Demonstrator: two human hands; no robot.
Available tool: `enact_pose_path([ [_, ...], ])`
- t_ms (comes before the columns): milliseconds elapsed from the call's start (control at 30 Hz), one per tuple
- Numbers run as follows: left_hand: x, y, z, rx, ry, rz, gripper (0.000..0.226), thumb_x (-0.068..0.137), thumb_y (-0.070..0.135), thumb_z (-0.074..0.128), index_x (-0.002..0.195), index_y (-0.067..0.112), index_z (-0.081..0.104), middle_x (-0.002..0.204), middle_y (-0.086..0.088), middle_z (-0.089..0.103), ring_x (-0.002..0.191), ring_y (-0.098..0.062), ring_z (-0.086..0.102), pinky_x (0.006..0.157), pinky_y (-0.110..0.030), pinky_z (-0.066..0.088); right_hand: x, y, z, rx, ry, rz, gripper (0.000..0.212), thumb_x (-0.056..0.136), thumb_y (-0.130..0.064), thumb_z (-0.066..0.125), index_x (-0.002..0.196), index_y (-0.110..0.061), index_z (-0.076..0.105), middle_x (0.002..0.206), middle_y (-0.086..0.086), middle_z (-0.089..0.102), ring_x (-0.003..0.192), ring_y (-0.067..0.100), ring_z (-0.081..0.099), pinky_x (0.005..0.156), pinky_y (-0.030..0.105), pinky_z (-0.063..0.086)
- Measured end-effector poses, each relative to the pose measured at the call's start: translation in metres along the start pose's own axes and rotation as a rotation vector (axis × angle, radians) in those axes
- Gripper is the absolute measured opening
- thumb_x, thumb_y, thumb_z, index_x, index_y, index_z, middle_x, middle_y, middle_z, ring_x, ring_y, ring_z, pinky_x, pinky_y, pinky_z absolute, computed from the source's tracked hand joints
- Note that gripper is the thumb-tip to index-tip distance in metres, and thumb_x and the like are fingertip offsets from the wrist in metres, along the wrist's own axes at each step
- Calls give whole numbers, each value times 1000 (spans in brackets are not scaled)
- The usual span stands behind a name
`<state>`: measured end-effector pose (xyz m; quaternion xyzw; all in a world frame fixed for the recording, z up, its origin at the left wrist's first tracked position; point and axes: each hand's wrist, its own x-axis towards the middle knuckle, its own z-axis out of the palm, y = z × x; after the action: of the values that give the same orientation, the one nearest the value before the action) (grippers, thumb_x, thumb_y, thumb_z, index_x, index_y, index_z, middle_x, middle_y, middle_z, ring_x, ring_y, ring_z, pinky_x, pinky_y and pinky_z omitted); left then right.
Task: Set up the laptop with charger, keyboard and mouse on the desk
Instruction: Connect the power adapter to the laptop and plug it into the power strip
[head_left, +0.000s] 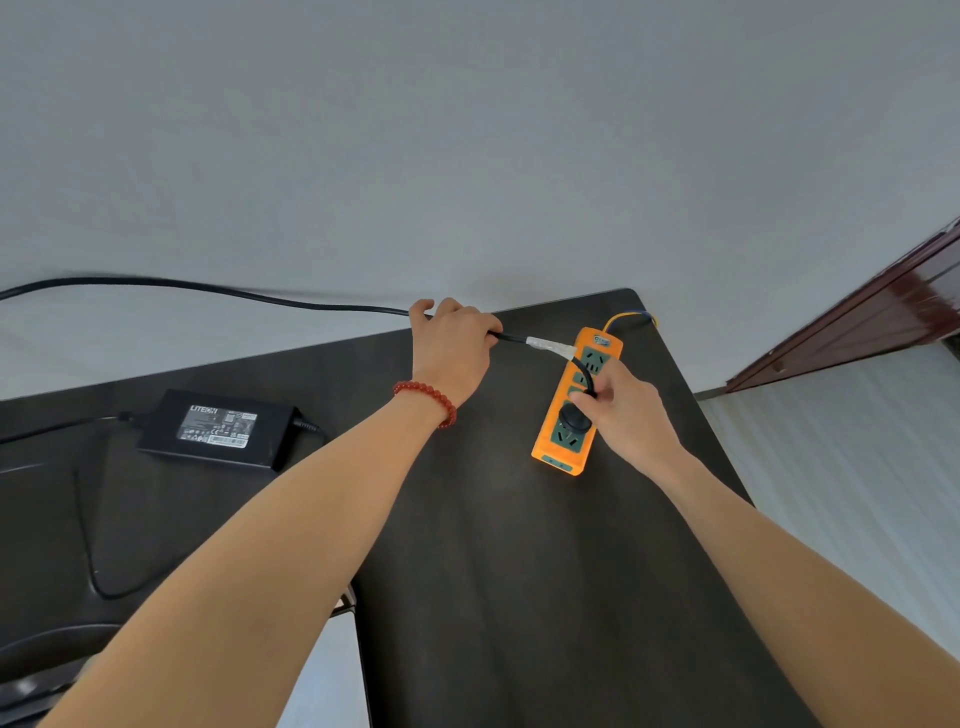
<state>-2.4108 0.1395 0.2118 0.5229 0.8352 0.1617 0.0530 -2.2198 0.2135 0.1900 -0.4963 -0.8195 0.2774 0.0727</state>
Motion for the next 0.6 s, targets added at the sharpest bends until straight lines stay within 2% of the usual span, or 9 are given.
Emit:
enact_pose_path([
  [133, -1, 5, 1, -3, 7, 20, 26, 96, 20, 43, 110, 24, 65, 107, 2, 68, 113, -20, 49, 107, -43, 16, 0, 4, 0, 59, 52, 19, 20, 89, -29, 58, 86, -15, 44, 89, -2, 59, 79, 13, 60, 64, 29, 53],
  [267, 0, 12, 1, 4, 2, 41, 26, 96, 22, 42, 110, 25, 64, 109, 2, 67, 114, -20, 49, 107, -43, 16, 4, 7, -5, 251, 2, 151, 17, 89, -22, 59, 89, -11, 46, 101, 6, 64, 95, 23, 65, 80, 44, 56],
  [433, -5, 15, -2, 0, 26, 67, 25, 96, 24, 42, 109, 25, 64, 109, 3, 67, 113, -18, 49, 106, -41, 16, 5, 7, -10, 310, -73, 152, 13, 91, -15, 56, 101, -10, 50, 110, 8, 65, 104, 25, 63, 91, 47, 52],
  [533, -14, 11, -2, -21, 52, 79, 25, 96, 25, 43, 108, 25, 65, 110, 3, 66, 113, -18, 49, 105, -38, 17, 4, 5, -12, 255, -81, 111, 13, 92, -14, 54, 103, -8, 53, 109, 9, 66, 103, 24, 63, 92, 40, 50],
  [600, -21, 8, -4, -40, 66, 76, 25, 96, 24, 43, 109, 23, 65, 109, 2, 67, 110, -19, 50, 101, -35, 19, 4, 2, -13, 103, -63, 53, 15, 92, -18, 53, 104, -9, 54, 107, 8, 67, 101, 21, 62, 86, 33, 48],
])
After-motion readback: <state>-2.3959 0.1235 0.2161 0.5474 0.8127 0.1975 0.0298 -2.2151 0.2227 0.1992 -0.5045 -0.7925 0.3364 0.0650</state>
